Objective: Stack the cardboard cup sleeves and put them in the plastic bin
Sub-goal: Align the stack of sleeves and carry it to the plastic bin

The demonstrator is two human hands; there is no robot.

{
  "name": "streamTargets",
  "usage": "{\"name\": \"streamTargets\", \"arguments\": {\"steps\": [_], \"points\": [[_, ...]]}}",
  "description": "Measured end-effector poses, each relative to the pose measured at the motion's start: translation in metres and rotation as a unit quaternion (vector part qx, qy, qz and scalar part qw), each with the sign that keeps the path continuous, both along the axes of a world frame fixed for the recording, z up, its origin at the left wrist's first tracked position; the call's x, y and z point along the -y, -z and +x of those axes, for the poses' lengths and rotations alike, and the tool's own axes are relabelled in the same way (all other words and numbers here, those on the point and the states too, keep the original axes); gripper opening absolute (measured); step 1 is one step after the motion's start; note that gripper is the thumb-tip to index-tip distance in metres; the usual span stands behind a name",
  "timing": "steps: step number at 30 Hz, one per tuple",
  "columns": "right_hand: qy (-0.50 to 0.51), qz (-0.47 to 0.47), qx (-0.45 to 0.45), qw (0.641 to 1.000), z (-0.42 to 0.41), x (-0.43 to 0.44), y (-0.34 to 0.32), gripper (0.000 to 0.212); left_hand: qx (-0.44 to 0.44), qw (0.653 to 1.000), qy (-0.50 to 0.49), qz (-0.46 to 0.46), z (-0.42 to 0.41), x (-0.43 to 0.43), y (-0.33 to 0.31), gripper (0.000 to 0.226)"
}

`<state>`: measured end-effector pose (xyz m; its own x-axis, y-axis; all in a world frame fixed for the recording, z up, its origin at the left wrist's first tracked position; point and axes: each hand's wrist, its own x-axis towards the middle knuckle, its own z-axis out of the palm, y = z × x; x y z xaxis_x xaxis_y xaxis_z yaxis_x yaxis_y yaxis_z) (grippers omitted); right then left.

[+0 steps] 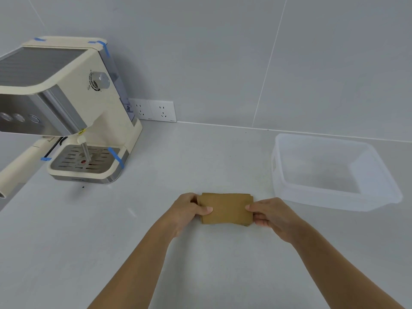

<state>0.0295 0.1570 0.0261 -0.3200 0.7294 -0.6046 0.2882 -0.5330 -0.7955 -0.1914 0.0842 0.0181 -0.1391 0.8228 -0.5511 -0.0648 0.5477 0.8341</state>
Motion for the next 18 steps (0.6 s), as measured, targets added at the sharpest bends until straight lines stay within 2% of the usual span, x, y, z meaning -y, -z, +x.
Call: {"name": "streamTargets", "arguments": {"steps": [3,6,15,18], "points": [[-0.020,0.026,-0.049,0.998,0.006,0.009,0.002,0.017,0.005,0.998,-0.013,0.057,0.005,0.016,0.007,0.029],[-0.020,0.082,-0.054,0.995,0.007,0.021,0.007,0.016,0.000,0.994,-0.007,0.107,0.009,0.028,0.012,0.031],[0.037,0.146,-0.139,0.979,0.002,0.048,0.023,0.034,0.025,0.985,-0.062,0.156,0.033,0.048,0.032,0.053],[0.061,0.152,-0.172,0.971,0.000,0.056,0.032,0.039,0.059,0.979,-0.107,0.165,0.044,0.047,0.032,0.049]]}}
